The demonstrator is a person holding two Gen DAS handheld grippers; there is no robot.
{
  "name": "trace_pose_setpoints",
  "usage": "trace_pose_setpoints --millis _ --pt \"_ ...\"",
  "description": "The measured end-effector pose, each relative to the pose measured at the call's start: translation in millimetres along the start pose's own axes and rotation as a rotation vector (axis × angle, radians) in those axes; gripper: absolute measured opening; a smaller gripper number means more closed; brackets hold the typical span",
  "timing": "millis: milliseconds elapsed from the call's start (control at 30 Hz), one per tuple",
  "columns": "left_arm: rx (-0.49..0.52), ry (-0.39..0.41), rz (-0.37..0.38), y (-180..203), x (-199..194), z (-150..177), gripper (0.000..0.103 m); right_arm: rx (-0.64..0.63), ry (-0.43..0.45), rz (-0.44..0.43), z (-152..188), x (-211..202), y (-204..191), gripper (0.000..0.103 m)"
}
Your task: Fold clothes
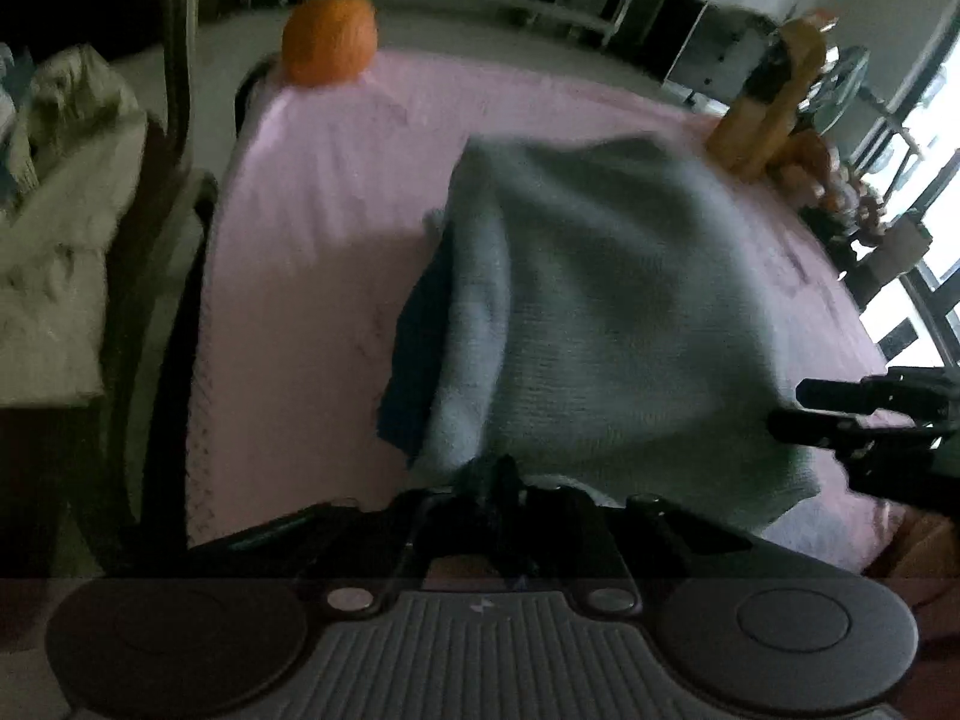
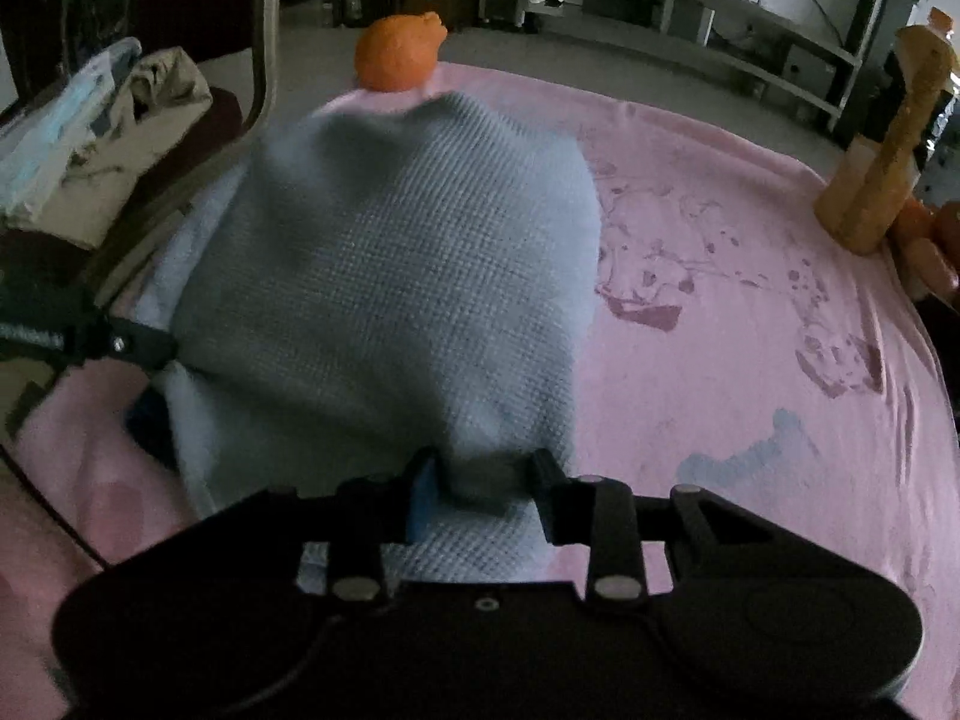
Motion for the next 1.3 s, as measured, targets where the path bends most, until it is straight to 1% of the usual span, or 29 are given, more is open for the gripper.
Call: trace_pose_setpoints --millis 33,100,133,167,233,267,333,367,433,500,533,600,667,733,800,833,867,900,933,967,1000,1033,1067,1100,1133,1200,1267,1300 --pt "0.018 0.042 0.024 4 -12 0 0.011 0.007 0.002 -0.009 0 -5 3 0.034" --pt "0.028 0.121 0.12 10 -33 -7 0.02 0.036 0.014 -0.044 -7 -26 12 0.041" --pt "0.019 0.152 0.165 12 -40 -14 0.033 0.057 0.021 -0.064 -13 -36 19 0.043" --pt "-0.001 0.174 0.19 11 -43 -23 0.042 0.079 0.033 -0.082 -20 -45 26 0.048" --pt "-0.076 0.19 0.207 6 -42 -49 0.052 0.127 0.056 -0.116 -35 -64 40 0.052" --pt "-0.128 0.178 0.199 2 -37 -64 0.061 0.161 0.072 -0.124 -46 -71 48 0.054" --pt "-0.208 0.166 0.163 -7 -20 -92 0.071 0.235 0.104 -0.14 -66 -79 61 0.056" --pt "-0.239 0.159 0.146 -14 -9 -104 0.071 0.273 0.12 -0.149 -75 -80 67 0.057" --pt "-0.295 0.126 0.132 -27 15 -120 0.071 0.353 0.146 -0.171 -94 -73 79 0.057" --pt "-0.344 0.083 0.157 -40 37 -122 0.07 0.426 0.157 -0.203 -105 -54 90 0.056" --pt "-0.368 0.066 0.179 -46 48 -120 0.07 0.468 0.152 -0.213 -107 -40 94 0.055" --pt "-0.408 0.045 0.22 -53 62 -120 0.069 0.548 0.141 -0.229 -109 -11 104 0.045" --pt "-0.412 0.028 0.263 -53 74 -123 0.068 0.622 0.115 -0.219 -102 18 112 0.045" --pt "-0.406 0.024 0.292 -51 83 -126 0.067 0.694 0.096 -0.226 -95 42 118 0.045" --pt "-0.409 0.017 0.326 -47 90 -131 0.062 0.742 0.083 -0.228 -89 60 121 0.045" --pt "-0.412 0.014 0.342 -45 93 -133 0.056 0.763 0.078 -0.227 -87 68 122 0.045" --pt "-0.414 0.009 0.355 -41 95 -133 0.044 0.773 0.078 -0.221 -88 74 123 0.045" --pt "-0.408 0.003 0.362 -36 96 -132 0.037 0.782 0.079 -0.219 -89 80 123 0.045" --pt "-0.389 0.002 0.35 -29 95 -131 0.031 0.788 0.08 -0.226 -91 85 124 0.045" --pt "-0.359 0.01 0.324 -23 94 -128 0.013 0.793 0.078 -0.235 -93 90 124 0.044" --pt "-0.335 0.021 0.295 -18 93 -126 0.013 0.798 0.076 -0.246 -95 95 123 0.035" --pt "-0.324 0.037 0.261 -16 92 -124 0.013 0.803 0.072 -0.258 -97 99 123 0.028" --pt "-0.315 0.06 0.222 -13 87 -122 0.013 0.804 0.068 -0.267 -98 102 121 0.018" --pt "-0.307 0.089 0.18 -11 81 -120 0.012 0.787 0.066 -0.255 -99 102 118 0.015" --pt "-0.299 0.117 0.137 -10 75 -118 0.012 0.74 0.079 -0.216 -101 99 113 0.015" --pt "-0.269 0.153 0.044 -7 70 -113 0.014 0.615 0.115 -0.104 -104 94 98 0.014" --pt "-0.231 0.143 -0.062 -5 83 -108 0.013 0.496 0.14 0.0 -107 91 83 0.014" --pt "-0.211 0.136 -0.106 -4 91 -105 0.014 0.457 0.124 0.03 -107 100 76 0.014"
Point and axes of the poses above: each gripper's, at about its wrist camera, not at the fingertips, and x roughly the way its jaws point, y to its right, z to its underside, the point moved 3 cm from there along x, roughly the way its jaws point, and after that the axes turned 6 degrees about -x, right-handed, at the moved point
